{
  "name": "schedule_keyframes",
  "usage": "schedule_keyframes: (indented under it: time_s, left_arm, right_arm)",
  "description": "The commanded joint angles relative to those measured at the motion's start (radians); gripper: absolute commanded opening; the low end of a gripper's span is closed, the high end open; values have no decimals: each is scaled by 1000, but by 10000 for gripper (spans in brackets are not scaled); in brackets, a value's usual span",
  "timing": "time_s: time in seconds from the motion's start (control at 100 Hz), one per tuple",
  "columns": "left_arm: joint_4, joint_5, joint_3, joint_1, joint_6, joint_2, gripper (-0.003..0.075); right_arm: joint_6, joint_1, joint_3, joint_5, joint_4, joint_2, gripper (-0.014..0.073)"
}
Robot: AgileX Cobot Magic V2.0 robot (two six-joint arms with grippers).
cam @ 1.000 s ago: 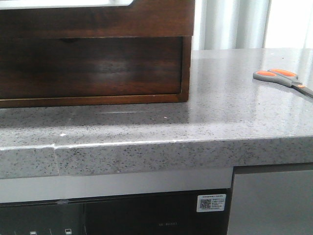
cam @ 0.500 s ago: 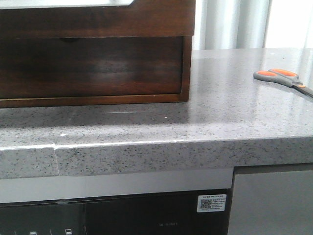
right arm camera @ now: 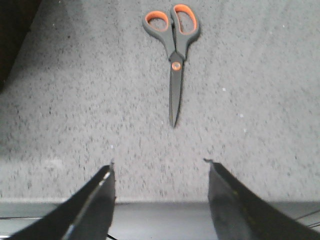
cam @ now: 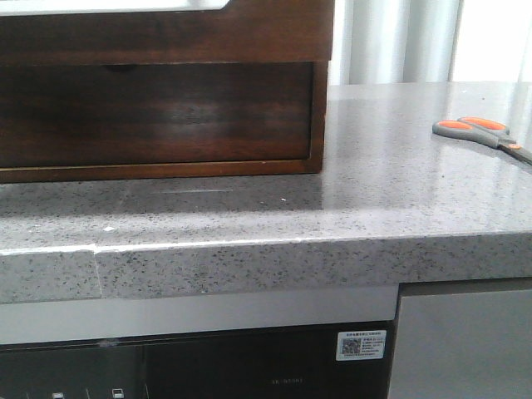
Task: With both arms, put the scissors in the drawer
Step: 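Lower the right gripper onto the orange-handled scissors and grasp them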
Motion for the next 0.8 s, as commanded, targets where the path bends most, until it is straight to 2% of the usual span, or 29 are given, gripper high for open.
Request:
schedule_keyframes:
  time_s: [0.0, 0.36, 0.79]
  left_arm:
    - [-38, -14, -28, -10, -13, -17, 337]
    - [-38, 30, -28, -10, -13, -39, 337]
    - [-38, 52, -28, -10, -13, -39, 337]
  right_arm:
    - [-1, 0, -99, -65, -22, 73, 406]
    - [1, -48, -473, 146, -25, 503, 406]
    - [-34, -59, -773, 288, -29, 827, 405]
